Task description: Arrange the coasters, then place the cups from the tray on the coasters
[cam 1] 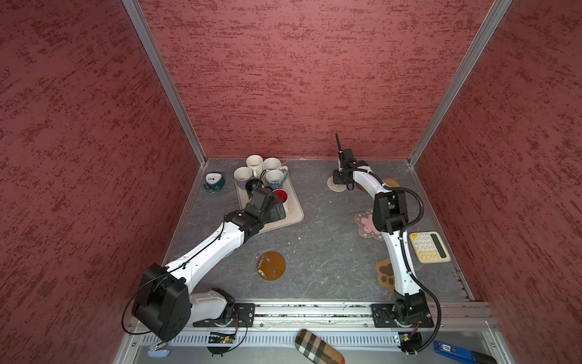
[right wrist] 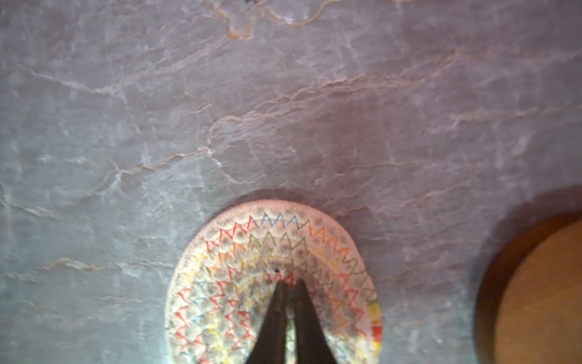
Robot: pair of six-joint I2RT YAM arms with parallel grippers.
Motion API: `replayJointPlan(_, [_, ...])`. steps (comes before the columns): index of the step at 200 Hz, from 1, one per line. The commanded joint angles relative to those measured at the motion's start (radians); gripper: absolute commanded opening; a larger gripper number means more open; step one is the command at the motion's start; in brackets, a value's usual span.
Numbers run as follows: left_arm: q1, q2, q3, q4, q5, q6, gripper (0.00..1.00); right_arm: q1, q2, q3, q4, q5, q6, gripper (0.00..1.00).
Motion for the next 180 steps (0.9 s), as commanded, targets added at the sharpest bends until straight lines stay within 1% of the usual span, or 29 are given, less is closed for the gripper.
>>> replayJointPlan(1, [-0.004,-0.020,-0.004,0.012,0.000,0.015,1.00,-0.008,0.008,0.031,-0.050,-0.014,0.018,0.30])
replayJointPlan(14, [-0.006,-0.027,0.001,0.004,-0.003,0.014,0.99,-0.008,-0.017,0.031,-0.044,-0.035,0.029,0.42])
replayJointPlan(28, [-0.009,-0.040,0.008,-0.011,-0.006,0.012,0.99,-0.009,-0.053,0.031,-0.039,-0.046,0.033,0.51])
replayJointPlan(59, [-0.036,-0.073,0.043,-0.060,-0.023,0.022,0.99,-0.008,-0.155,0.021,-0.060,-0.059,0.026,0.63])
replayJointPlan(77, [-0.060,-0.083,0.067,-0.085,-0.024,0.028,0.99,-0.008,-0.254,-0.060,-0.063,-0.054,0.020,0.68])
replayJointPlan(87, [-0.073,-0.082,0.086,-0.104,-0.021,0.029,0.99,-0.009,-0.342,-0.163,-0.030,-0.048,0.019,0.74])
replayJointPlan(109, [-0.107,-0.073,0.125,-0.140,-0.025,0.038,1.00,-0.009,-0.557,-0.449,0.096,-0.018,0.030,0.81])
replayJointPlan(128, [-0.134,-0.058,0.144,-0.158,-0.027,0.043,0.99,-0.016,-0.727,-0.681,0.173,0.003,0.066,0.83])
replayJointPlan(143, [-0.148,-0.044,0.154,-0.166,-0.022,0.045,1.00,-0.023,-0.838,-0.856,0.229,-0.013,0.110,0.84])
replayJointPlan(159, [-0.166,-0.031,0.159,-0.168,-0.020,0.053,1.00,-0.023,-0.938,-1.026,0.275,-0.024,0.153,0.84])
replayJointPlan(180, [-0.183,-0.015,0.148,-0.161,-0.002,0.057,1.00,-0.024,-1.062,-1.229,0.333,0.000,0.212,0.84])
